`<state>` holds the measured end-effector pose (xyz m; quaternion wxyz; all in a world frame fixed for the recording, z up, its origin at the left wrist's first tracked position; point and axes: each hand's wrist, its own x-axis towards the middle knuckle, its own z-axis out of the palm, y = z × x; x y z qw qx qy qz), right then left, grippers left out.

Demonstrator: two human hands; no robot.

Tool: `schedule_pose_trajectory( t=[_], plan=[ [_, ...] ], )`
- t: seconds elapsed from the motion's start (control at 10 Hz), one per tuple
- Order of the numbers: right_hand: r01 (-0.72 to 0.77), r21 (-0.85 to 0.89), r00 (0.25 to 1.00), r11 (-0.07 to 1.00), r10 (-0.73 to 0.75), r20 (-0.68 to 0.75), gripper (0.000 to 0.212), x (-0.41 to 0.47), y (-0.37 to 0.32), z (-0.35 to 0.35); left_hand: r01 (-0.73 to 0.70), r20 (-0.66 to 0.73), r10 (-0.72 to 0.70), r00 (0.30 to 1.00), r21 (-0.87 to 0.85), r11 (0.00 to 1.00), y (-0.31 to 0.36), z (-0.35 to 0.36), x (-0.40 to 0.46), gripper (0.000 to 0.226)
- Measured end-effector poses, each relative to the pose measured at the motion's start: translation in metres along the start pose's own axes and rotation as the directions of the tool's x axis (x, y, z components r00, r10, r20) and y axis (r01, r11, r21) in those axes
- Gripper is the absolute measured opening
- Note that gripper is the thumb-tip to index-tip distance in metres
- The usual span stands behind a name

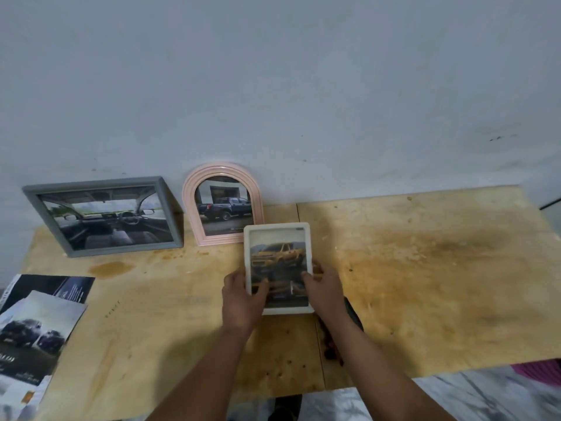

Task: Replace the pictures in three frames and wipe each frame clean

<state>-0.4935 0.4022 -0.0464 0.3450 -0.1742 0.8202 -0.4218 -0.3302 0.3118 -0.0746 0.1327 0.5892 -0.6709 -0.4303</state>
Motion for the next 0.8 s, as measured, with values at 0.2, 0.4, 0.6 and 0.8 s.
schedule_pose_trajectory(
  t=[0.2,0.4,0.6,0.8],
  plan=[
    [0.075,-0.019,0.976,0.997,-0.078,-0.204,0.05,0.061,-0.02,-0.052,-0.106,0.047,0.113,0.992,-0.136,0.985,0.081,0.045,0.034,0.063],
    [0.112,0.033,0.97,0.993,-0.102,-0.22,0.049,0.108,-0.033,-0.066,-0.104,0.041,0.113,0.993,-0.183,0.978,0.123,0.063,0.064,0.07],
    [0.108,0.104,0.984,0.989,-0.091,-0.151,0.055,0.133,-0.041,-0.064,-0.145,0.023,0.155,0.988,-0.242,0.959,0.137,0.07,0.083,0.063],
    [0.11,0.036,0.988,0.993,-0.105,-0.117,0.067,0.12,-0.026,-0.055,-0.117,0.015,0.12,0.993,-0.128,0.985,0.128,0.08,0.085,0.072]
  ],
)
